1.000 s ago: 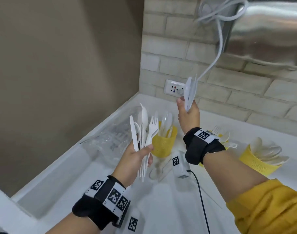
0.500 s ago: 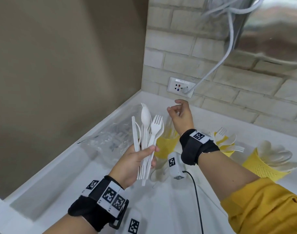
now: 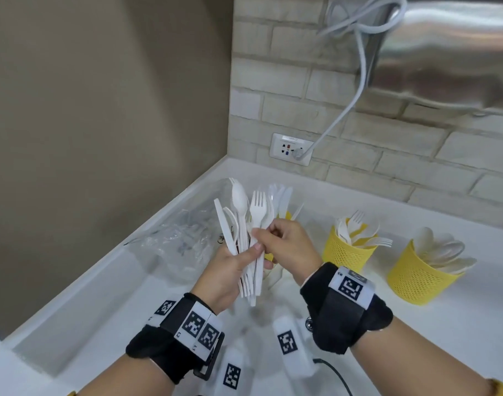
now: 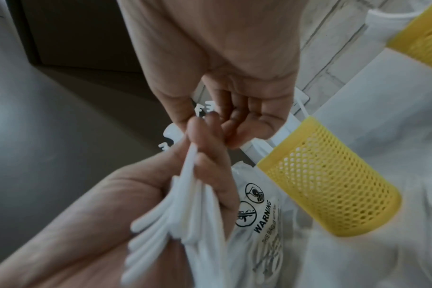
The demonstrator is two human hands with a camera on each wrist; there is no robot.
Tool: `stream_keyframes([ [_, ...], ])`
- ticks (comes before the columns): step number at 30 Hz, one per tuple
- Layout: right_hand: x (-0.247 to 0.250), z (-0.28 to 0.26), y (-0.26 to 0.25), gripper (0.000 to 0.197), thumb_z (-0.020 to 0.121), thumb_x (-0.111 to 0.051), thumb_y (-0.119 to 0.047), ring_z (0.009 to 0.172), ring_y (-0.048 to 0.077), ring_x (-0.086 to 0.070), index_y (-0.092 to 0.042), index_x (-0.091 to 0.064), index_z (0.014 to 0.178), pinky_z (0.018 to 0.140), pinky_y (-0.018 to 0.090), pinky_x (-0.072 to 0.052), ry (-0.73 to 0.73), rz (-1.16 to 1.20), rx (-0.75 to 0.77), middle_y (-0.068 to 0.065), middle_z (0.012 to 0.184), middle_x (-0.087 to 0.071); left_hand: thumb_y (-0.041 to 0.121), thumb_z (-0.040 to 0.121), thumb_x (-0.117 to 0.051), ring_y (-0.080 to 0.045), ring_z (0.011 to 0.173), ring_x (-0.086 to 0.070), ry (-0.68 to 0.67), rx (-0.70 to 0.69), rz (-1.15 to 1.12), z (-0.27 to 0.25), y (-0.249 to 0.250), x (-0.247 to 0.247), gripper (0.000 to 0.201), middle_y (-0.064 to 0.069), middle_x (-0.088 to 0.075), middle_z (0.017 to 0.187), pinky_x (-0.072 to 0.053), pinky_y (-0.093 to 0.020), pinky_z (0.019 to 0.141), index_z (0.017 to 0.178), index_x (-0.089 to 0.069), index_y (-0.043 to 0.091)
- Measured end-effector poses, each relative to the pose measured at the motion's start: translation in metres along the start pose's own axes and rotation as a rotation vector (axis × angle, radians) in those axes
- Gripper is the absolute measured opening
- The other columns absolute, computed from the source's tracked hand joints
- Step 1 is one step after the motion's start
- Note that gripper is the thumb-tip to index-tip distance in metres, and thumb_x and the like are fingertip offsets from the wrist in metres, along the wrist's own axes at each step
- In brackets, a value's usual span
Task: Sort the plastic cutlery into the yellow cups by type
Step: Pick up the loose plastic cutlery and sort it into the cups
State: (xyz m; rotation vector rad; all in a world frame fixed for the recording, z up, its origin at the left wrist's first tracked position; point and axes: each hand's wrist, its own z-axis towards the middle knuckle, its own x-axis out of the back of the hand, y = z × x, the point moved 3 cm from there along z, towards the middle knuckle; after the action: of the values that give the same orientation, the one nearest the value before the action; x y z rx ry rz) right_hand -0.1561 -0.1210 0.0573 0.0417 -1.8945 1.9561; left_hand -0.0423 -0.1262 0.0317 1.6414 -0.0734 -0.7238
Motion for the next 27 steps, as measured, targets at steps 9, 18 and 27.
stream_keyframes([
  [9,0.014,-0.021,0.001,0.028,0.077,-0.051,-0.019,0.069,0.027,-0.059,0.005,-0.057,0.091,0.062,0.041,-0.05,0.024,0.073,-0.02,0.017,0.076,-0.06,0.02,0.079,-0.058,-0.023,0.091,-0.07,-0.076,0.034,-0.087,-0.01,-0.003,-0.017,0.041,-0.011,-0.072,0.101,-0.059,-0.035,0.076,0.118,-0.06,0.007],
  [18,0.034,-0.039,0.004,0.019,0.092,-0.054,-0.023,0.087,0.04,-0.065,-0.007,-0.064,0.096,0.077,0.052,-0.048,-0.054,0.328,-0.148,0.028,0.095,-0.066,0.012,0.095,-0.046,-0.03,0.083,-0.069,-0.198,0.099,-0.042,-0.015,-0.002,-0.04,0.027,-0.017,-0.07,0.096,-0.058,-0.042,0.072,0.115,-0.061,0.002],
  [27,0.077,-0.032,-0.025,0.014,0.09,-0.057,-0.021,0.038,0.009,-0.021,-0.015,-0.054,0.079,0.038,0.019,-0.02,0.158,0.306,0.029,-0.002,0.054,-0.026,0.011,0.094,-0.049,-0.014,0.042,-0.045,-0.155,0.019,0.271,-0.014,-0.015,-0.042,0.017,0.0,-0.046,0.056,-0.044,-0.027,0.05,0.078,-0.053,0.01],
])
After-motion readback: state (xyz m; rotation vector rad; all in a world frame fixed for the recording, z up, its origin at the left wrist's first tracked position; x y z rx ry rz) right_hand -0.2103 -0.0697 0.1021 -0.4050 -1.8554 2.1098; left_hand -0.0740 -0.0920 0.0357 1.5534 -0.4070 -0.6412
